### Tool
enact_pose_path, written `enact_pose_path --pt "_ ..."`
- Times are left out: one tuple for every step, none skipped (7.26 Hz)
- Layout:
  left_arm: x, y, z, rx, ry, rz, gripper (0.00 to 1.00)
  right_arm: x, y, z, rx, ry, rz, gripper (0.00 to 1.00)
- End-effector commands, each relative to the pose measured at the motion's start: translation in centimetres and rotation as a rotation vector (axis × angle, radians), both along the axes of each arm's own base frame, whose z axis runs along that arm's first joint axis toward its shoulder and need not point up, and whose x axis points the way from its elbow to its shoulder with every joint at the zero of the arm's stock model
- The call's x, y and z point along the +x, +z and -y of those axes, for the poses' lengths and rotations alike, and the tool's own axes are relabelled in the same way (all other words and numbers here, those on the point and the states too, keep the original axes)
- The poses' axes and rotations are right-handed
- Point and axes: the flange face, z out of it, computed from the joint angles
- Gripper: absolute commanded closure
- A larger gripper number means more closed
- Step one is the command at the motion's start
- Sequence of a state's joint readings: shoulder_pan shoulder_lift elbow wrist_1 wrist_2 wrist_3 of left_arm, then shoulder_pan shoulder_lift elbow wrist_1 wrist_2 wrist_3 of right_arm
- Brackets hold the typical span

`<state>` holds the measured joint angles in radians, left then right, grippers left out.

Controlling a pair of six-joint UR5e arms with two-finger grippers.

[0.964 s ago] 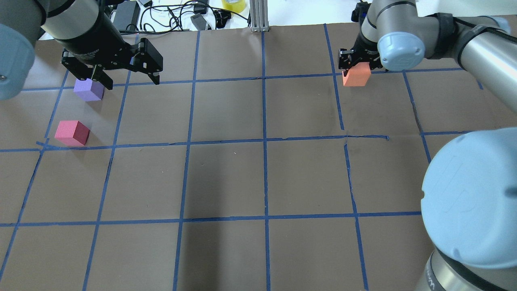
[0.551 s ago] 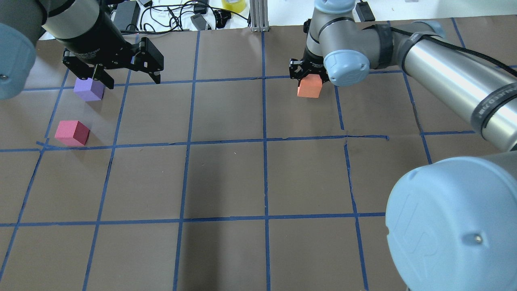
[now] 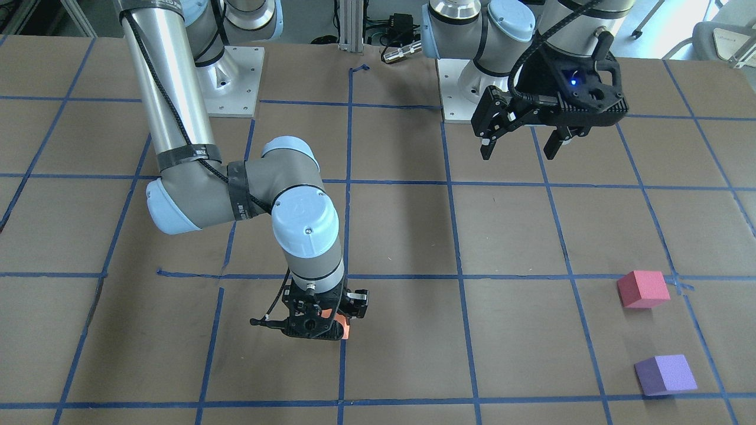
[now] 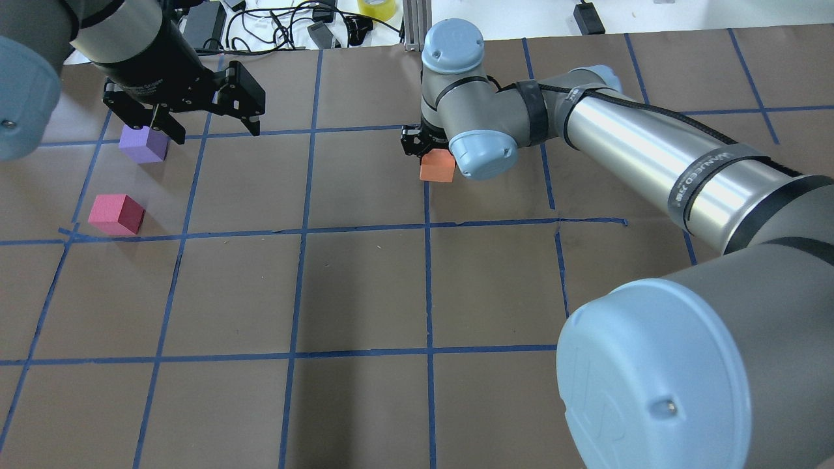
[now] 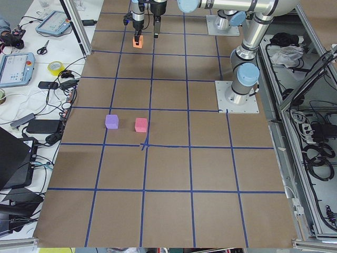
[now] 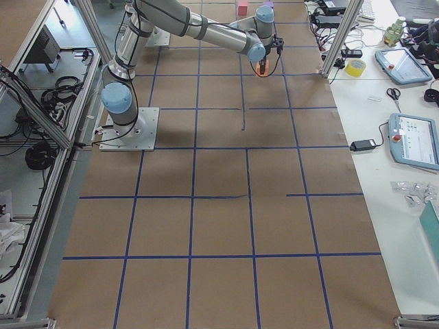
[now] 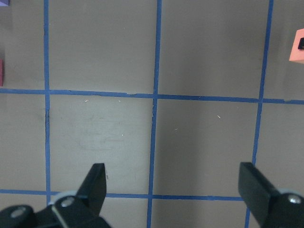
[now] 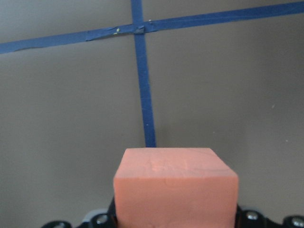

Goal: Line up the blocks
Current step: 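Carry the orange cube with the right gripper toward the table center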

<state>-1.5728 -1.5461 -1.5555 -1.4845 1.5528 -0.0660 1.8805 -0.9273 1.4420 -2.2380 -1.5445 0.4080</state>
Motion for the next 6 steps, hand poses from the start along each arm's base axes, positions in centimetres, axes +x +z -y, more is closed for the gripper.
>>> enact_pose_path --pt "0.0 0.0 0.0 0.001 0.000 0.000 0.00 3.6 -1.1 0.3 -0.016 0.036 -0.007 1.00" --pt "0.0 0.0 0.0 0.001 0.000 0.000 0.00 5.1 -1.9 0.1 -0.015 0.056 -0.009 0.99" --pt "-0.1 0.0 0.0 0.001 -0.001 0.000 0.00 5.4 -2.4 0.1 -0.014 0.061 -0.010 0.94" --pt "0.0 0.0 0.0 0.001 -0.001 0.001 0.00 5.5 -2.8 0.2 -0.013 0.080 -0.014 0.77" --pt "0.0 0.0 0.0 -0.001 0.000 0.000 0.00 5.5 -3.5 0.2 -0.006 0.089 -0.017 0.49" --pt "0.0 0.0 0.0 -0.001 0.000 0.000 0.00 5.5 -3.6 0.3 -0.009 0.088 -0.016 0.00"
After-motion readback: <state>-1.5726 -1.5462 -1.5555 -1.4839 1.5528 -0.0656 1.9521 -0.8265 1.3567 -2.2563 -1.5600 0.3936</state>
